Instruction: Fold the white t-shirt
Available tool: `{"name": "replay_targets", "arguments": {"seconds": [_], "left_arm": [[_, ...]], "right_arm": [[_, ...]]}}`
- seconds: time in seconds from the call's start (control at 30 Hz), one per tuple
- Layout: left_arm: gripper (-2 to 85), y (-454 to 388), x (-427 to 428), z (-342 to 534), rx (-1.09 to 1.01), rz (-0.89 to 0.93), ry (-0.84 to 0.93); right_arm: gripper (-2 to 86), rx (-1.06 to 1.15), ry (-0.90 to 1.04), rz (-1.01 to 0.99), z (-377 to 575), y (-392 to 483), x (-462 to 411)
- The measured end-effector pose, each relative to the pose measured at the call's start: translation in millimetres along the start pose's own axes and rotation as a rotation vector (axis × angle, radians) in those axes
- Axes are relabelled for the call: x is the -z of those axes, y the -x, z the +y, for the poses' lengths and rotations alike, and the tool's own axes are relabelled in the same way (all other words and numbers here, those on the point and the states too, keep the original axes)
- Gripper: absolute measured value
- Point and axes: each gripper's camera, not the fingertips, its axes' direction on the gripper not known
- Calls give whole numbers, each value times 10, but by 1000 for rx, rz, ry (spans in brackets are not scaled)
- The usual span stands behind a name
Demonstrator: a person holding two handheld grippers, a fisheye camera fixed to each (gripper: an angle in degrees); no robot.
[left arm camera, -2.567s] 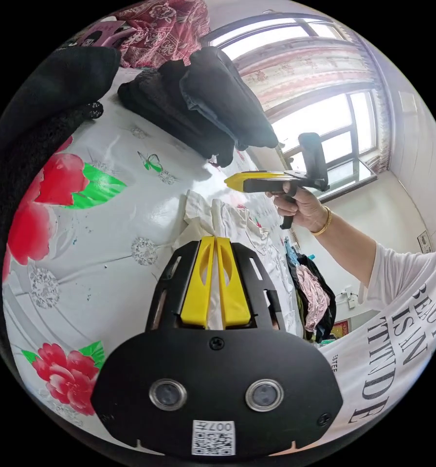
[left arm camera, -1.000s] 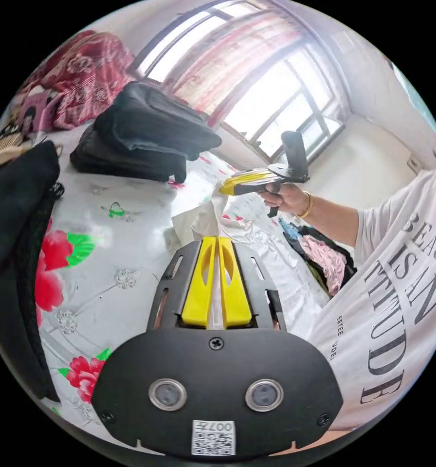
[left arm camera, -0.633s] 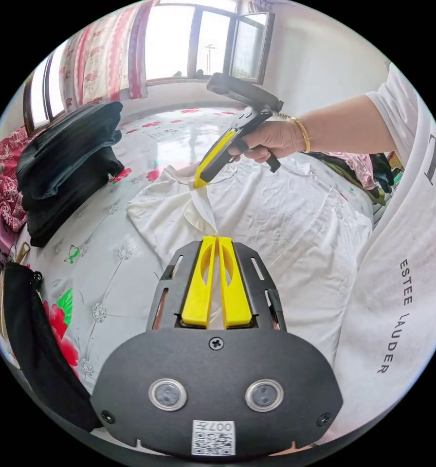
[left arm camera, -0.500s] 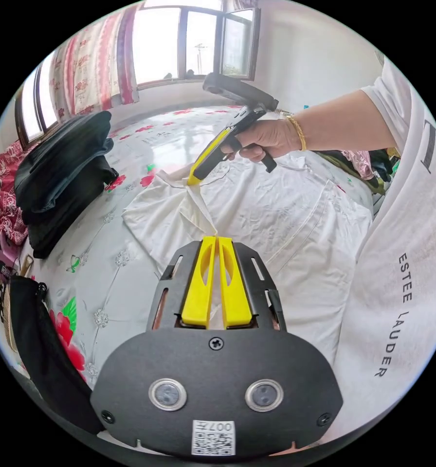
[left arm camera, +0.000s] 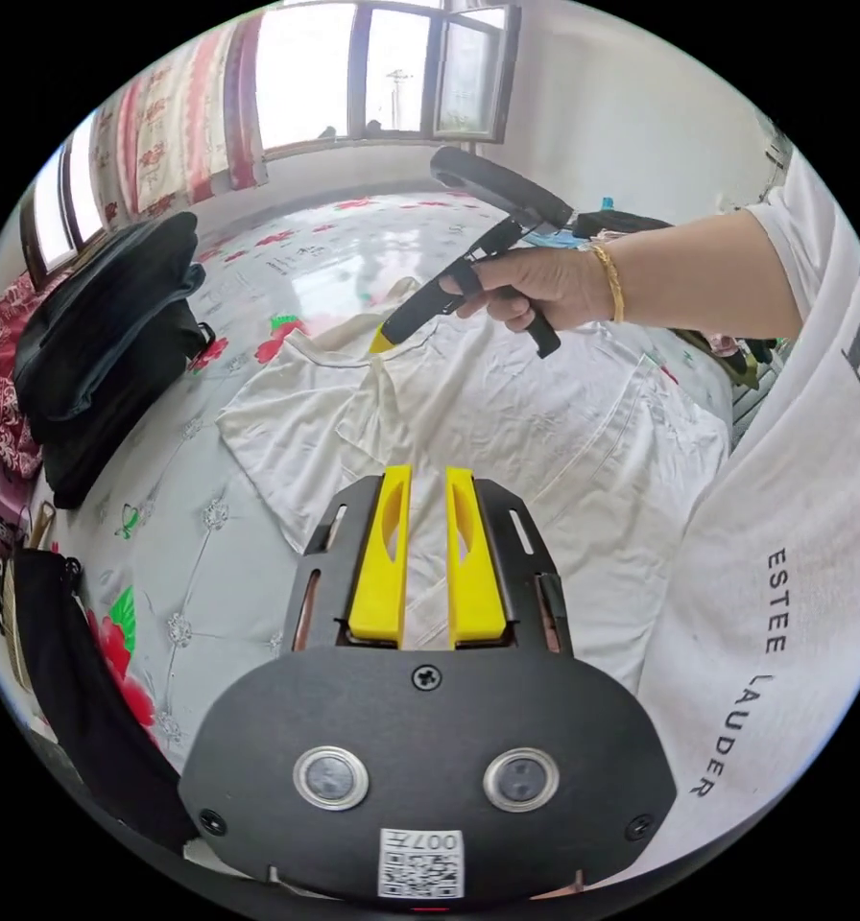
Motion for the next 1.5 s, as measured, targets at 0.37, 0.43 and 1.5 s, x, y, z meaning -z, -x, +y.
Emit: {"name": "replay_targets", "arguments": {"seconds": [0.37,0.43,1.5], "left_arm": [[-5,109,-628,-276,18,40,104],[-8,98,-555,-246,4,77,50],[-10,1944,-2163,-1056,61,-106,156]], "right_arm": [[7,40,94,89,-63,263,-43],[3,35,85,70,-38,256,48],[0,33,145,-147,1166,1257,1296]]}}
